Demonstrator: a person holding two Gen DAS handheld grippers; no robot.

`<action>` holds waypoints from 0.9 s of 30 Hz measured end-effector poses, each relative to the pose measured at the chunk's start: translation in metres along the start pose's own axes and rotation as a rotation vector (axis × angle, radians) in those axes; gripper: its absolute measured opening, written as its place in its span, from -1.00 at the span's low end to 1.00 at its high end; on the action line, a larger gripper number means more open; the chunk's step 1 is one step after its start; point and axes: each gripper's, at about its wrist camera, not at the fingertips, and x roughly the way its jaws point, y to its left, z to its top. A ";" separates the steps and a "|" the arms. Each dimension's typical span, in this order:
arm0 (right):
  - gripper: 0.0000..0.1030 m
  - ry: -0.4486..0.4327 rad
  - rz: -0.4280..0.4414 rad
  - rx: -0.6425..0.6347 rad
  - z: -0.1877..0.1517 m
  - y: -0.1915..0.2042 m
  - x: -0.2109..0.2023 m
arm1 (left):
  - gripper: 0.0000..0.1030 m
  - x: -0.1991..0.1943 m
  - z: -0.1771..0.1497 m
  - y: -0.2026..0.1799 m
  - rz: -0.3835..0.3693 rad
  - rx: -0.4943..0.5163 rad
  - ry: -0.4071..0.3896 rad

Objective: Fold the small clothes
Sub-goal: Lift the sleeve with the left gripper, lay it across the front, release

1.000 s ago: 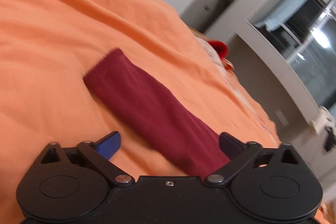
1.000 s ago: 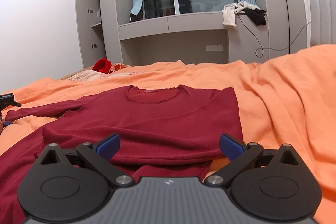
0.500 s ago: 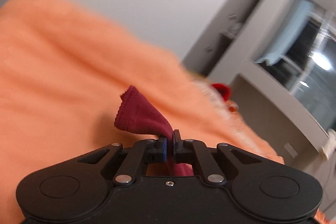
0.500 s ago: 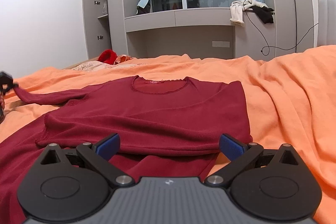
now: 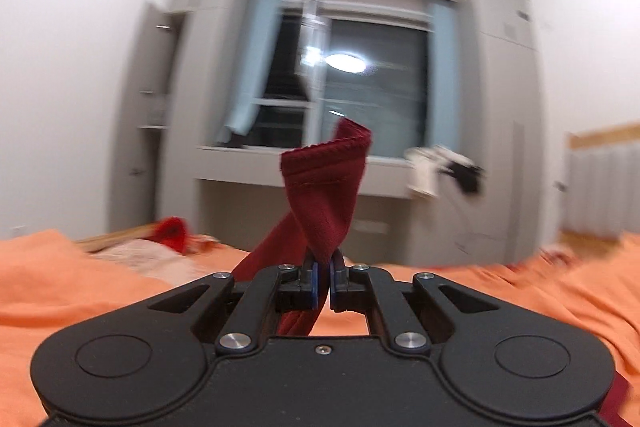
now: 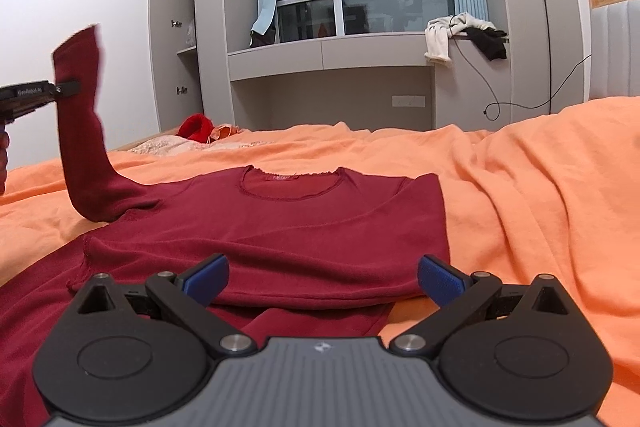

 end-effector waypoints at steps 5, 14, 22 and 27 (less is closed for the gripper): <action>0.99 -0.005 -0.009 0.007 0.001 -0.002 -0.001 | -0.91 -0.001 -0.031 -0.072 -0.120 0.134 0.045; 0.99 0.011 -0.018 -0.005 0.001 0.000 0.001 | -0.90 -0.037 -0.126 -0.137 -0.334 0.437 0.223; 0.99 0.024 -0.011 -0.026 0.002 0.005 0.008 | -0.39 -0.047 -0.141 -0.124 -0.473 0.419 0.321; 0.99 0.021 -0.005 -0.047 0.003 0.012 0.012 | 0.29 -0.053 -0.135 -0.103 -0.664 0.364 0.320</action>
